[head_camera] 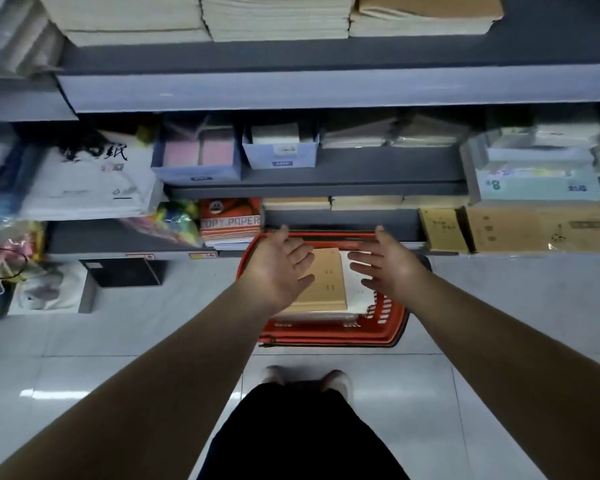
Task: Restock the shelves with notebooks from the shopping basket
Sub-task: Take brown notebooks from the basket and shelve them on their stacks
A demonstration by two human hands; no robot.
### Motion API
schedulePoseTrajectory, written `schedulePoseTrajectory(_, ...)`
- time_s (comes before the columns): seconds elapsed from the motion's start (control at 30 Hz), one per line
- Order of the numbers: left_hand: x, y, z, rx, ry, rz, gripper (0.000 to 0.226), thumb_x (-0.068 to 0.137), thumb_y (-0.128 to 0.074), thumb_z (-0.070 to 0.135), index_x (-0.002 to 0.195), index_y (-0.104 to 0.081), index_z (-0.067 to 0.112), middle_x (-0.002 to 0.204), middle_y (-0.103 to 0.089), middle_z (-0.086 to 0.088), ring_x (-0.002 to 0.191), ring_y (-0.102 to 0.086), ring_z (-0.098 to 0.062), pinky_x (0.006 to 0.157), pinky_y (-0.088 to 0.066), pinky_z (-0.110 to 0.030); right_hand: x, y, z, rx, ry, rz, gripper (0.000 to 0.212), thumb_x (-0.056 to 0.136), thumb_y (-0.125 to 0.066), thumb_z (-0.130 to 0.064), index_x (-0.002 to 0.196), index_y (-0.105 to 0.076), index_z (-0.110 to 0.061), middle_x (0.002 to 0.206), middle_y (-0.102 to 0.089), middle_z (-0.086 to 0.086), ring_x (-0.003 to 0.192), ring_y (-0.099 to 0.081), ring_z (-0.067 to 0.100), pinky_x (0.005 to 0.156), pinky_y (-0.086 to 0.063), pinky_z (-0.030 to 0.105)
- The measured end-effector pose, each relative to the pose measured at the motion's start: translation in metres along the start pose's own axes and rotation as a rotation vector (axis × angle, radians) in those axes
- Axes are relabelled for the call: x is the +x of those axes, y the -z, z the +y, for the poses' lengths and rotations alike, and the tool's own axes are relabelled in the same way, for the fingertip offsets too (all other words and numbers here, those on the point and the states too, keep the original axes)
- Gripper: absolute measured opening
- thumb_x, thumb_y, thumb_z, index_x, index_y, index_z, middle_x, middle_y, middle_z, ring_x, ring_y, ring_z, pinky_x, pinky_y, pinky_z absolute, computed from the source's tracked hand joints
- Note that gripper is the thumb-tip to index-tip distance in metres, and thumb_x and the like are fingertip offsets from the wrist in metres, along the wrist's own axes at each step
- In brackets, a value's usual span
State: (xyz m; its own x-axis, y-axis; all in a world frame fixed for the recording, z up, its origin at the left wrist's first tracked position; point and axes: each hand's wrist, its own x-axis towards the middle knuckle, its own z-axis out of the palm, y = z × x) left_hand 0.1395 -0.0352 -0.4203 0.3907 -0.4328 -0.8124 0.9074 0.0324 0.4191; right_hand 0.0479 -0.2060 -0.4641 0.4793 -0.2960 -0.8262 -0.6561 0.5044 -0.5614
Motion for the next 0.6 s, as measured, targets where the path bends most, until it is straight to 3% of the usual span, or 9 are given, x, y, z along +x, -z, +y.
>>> schedulePoseTrajectory(0.17, 0.047, 0.031, -0.049, -0.048, 0.126, 0.069, 0.059, 0.101, -0.035, 0.044, 0.147, -0.036, 0.007, 0.149, -0.042, -0.012, 0.140, -0.037, -0.030, 0.115, -0.025, -0.047, 0.044, -0.011, 0.041, -0.028, -0.054, 0.023, 0.049, 0.096, -0.037, -0.059, 0.103, -0.064, -0.018, 0.102, -0.073, 0.003, 0.098, -0.066, 0.021, 0.081, -0.048, 0.038)
schedulePoseTrajectory(0.23, 0.070, 0.041, -0.067, -0.113, 0.181, 0.095, 0.058, 0.099, -0.043, 0.042, 0.143, -0.041, 0.004, 0.140, -0.051, -0.014, 0.135, -0.043, -0.028, 0.115, -0.025, -0.048, 0.065, -0.012, 0.057, -0.046, -0.055, 0.014, 0.050, 0.097, -0.035, -0.059, 0.104, -0.064, -0.018, 0.105, -0.072, 0.003, 0.098, -0.066, 0.021, 0.079, -0.047, 0.037)
schedulePoseTrajectory(0.37, 0.117, 0.057, -0.084, -0.097, 0.192, 0.169, 0.054, 0.096, -0.051, 0.041, 0.135, -0.047, 0.005, 0.115, -0.060, -0.012, 0.124, -0.051, -0.026, 0.110, -0.031, -0.047, 0.103, -0.016, 0.083, -0.062, -0.057, 0.045, 0.052, 0.097, -0.035, -0.059, 0.111, -0.060, -0.016, 0.110, -0.068, 0.005, 0.104, -0.063, 0.022, 0.090, -0.046, 0.039)
schedulePoseTrajectory(0.5, 0.154, 0.082, -0.096, -0.102, 0.200, 0.161, 0.060, 0.096, -0.050, 0.042, 0.142, -0.041, 0.004, 0.132, -0.054, -0.013, 0.131, -0.046, -0.026, 0.112, -0.028, -0.047, 0.138, -0.019, 0.114, -0.067, -0.081, 0.118, 0.051, 0.098, -0.036, -0.057, 0.113, -0.059, -0.015, 0.112, -0.067, 0.005, 0.100, -0.063, 0.020, 0.088, -0.046, 0.038)
schedulePoseTrajectory(0.6, 0.176, 0.108, -0.108, -0.117, 0.210, 0.201, 0.059, 0.095, -0.052, 0.041, 0.140, -0.042, 0.004, 0.128, -0.053, -0.013, 0.134, -0.042, -0.027, 0.112, -0.028, -0.047, 0.159, -0.019, 0.137, -0.087, -0.106, 0.161, 0.050, 0.098, -0.038, -0.056, 0.118, -0.057, -0.014, 0.119, -0.064, 0.004, 0.103, -0.060, 0.020, 0.088, -0.045, 0.037)
